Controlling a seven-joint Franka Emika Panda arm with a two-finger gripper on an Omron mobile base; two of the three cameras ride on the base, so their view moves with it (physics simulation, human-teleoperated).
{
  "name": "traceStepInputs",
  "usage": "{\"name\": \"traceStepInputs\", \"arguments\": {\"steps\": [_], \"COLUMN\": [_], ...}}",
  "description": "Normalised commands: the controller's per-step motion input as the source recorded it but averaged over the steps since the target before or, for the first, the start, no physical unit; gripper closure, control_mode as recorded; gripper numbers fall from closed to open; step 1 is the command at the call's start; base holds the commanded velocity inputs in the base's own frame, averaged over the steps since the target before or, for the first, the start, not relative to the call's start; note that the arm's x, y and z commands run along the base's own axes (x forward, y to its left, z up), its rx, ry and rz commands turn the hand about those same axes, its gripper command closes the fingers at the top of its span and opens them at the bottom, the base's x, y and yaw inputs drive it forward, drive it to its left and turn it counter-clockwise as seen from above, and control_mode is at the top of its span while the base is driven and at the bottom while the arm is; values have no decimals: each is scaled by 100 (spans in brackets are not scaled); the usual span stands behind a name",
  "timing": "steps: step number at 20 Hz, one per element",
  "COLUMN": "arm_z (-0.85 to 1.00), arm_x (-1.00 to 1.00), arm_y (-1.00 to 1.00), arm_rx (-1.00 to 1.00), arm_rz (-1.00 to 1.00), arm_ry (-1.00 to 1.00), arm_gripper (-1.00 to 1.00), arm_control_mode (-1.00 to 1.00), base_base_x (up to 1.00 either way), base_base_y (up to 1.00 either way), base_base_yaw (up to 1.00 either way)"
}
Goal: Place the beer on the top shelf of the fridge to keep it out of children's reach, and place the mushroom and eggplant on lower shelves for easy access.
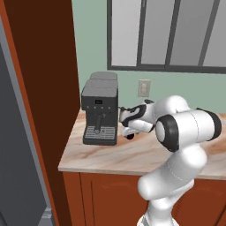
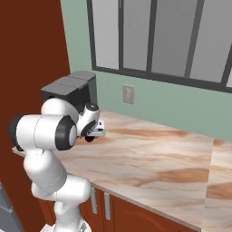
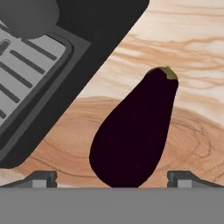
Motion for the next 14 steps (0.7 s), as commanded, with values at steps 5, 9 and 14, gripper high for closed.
{"name": "traceStepInputs", "arguments": {"steps": [5,9,14], "arm_z": [-16,-21,-26], "arm_x": [25,27,22], "arm_y": [0,0,0], "arm_rx": [0,0,0], "arm_rz": [0,0,0], "arm_ry": [0,0,0], "arm_gripper": [-100,-100,-100], "arm_control_mode": [-100,-100,-100], "base_base_x": [0,0,0], "base_base_y": [0,0,0], "base_base_yaw": [0,0,0]}}
